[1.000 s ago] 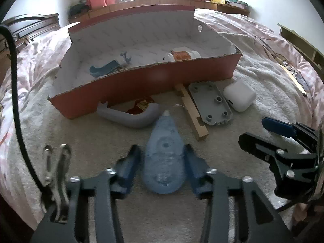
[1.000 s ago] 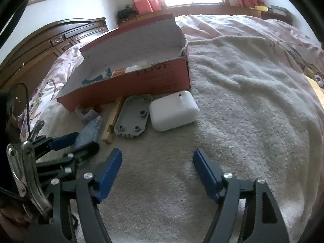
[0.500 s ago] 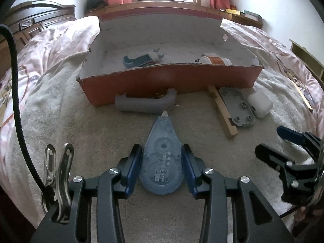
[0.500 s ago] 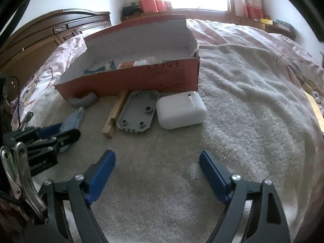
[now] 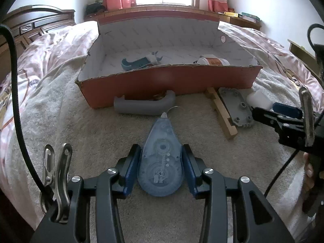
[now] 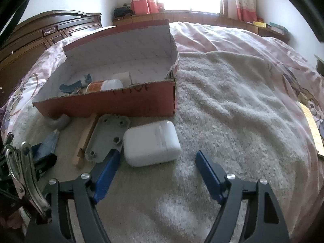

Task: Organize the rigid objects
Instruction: 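Close the left gripper on the tape dispenser while the right gripper approaches the white earbud case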

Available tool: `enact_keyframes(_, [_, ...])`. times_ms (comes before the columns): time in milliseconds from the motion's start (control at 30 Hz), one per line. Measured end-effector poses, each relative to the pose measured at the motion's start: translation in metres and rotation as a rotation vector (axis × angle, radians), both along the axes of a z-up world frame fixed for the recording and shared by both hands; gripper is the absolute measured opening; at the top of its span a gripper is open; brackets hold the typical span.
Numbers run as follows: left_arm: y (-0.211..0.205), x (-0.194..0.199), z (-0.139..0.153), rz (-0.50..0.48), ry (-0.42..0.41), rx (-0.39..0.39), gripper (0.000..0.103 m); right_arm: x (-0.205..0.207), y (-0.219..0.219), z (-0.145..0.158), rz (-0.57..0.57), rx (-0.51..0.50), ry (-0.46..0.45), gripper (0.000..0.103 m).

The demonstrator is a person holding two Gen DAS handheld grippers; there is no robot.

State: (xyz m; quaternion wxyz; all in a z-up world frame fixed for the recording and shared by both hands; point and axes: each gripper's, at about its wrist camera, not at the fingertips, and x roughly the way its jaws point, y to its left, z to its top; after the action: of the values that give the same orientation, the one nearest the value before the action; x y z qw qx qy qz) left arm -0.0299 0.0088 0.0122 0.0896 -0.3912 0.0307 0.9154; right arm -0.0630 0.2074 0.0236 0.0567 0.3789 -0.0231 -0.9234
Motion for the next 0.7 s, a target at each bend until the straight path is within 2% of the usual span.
enact_keyframes(200, [0.0,0.0,0.0,-0.001,0.005,0.003,0.042,-0.008,-0.008,0.002,0.015,0.039,0.008,0.079])
enact_keyframes(300, [0.0,0.0,0.0,-0.001,0.005,0.007,0.042,-0.012,-0.011,0.001,0.019,0.045,0.008,0.073])
enact_keyframes(333, [-0.001,0.0,0.0,-0.001,0.005,0.008,0.042,-0.011,-0.011,0.001,0.023,0.043,0.01,0.064])
enact_keyframes(367, [-0.001,0.0,0.0,-0.002,0.006,0.01,0.042,-0.01,-0.011,0.002,0.029,0.042,0.014,0.061])
enact_keyframes(533, [-0.002,0.0,0.0,-0.003,0.005,0.015,0.042,0.001,-0.013,0.002,0.034,0.036,0.01,0.061])
enact_keyframes(700, [-0.002,0.001,0.0,-0.003,0.006,0.019,0.042,0.019,-0.01,0.0,0.03,-0.037,-0.019,0.061])
